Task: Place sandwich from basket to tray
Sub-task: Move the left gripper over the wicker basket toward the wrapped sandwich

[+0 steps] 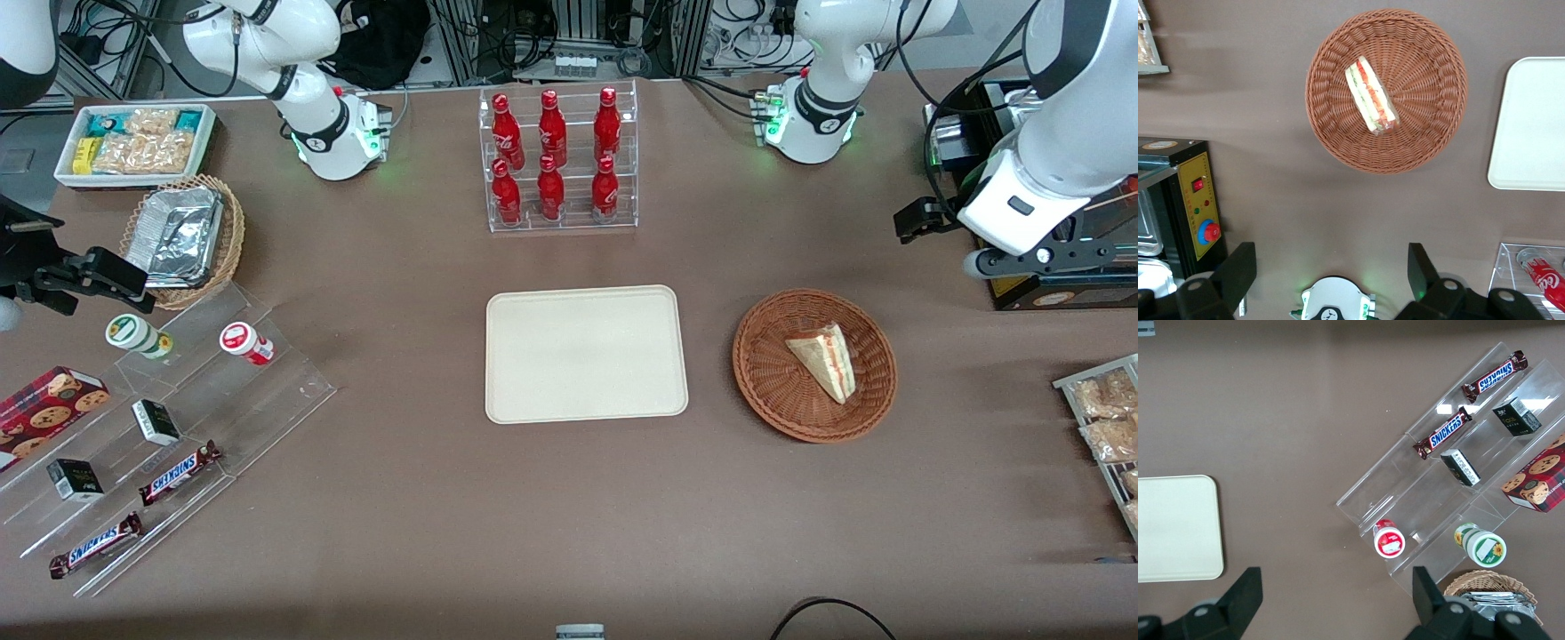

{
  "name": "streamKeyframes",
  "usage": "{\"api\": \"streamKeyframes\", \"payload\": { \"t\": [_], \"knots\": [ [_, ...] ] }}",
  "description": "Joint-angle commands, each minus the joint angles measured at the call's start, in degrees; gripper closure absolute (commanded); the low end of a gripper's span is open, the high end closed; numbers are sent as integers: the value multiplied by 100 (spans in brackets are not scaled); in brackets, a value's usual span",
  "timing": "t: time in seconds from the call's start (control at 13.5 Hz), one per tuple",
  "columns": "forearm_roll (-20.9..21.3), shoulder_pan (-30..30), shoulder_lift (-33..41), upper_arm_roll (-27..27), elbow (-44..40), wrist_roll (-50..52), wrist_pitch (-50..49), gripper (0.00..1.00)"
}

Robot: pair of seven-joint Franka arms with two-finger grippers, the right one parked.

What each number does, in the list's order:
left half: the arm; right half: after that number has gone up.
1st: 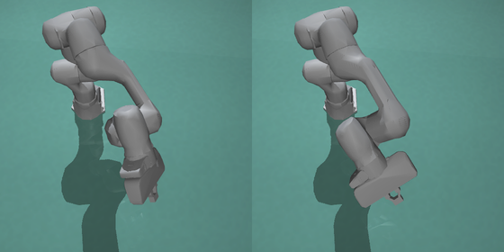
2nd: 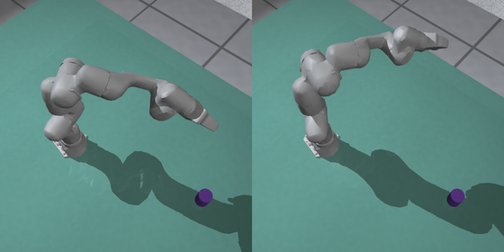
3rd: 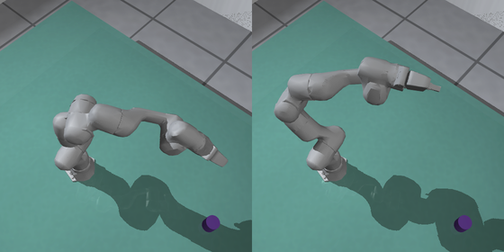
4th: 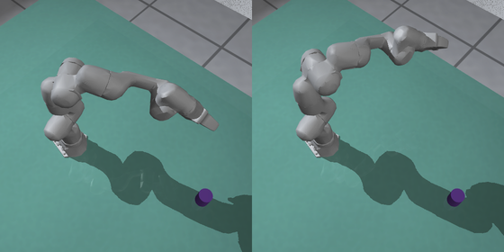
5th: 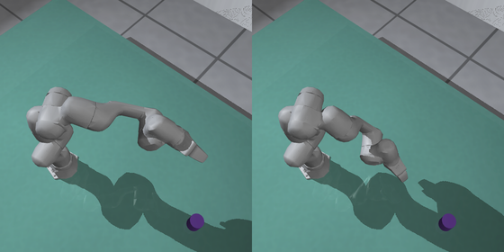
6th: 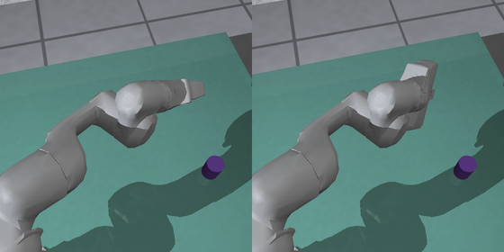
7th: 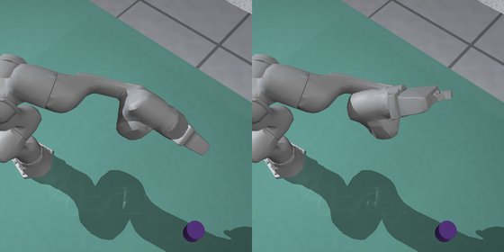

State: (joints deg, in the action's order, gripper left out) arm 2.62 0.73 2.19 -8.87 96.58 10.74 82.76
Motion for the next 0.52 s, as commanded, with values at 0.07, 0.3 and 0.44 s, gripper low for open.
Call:
{"api": "streamKeyframes", "payload": {
  "t": [0.07,0.3,0.44],
  "knots": [
    [-226,50,-78,-45,-69,-186,-41,0],
    [-297,24,-359,-54,-43,-230,82,0],
    [-297,15,-386,-54,324,-221,502,0]
  ]
}}
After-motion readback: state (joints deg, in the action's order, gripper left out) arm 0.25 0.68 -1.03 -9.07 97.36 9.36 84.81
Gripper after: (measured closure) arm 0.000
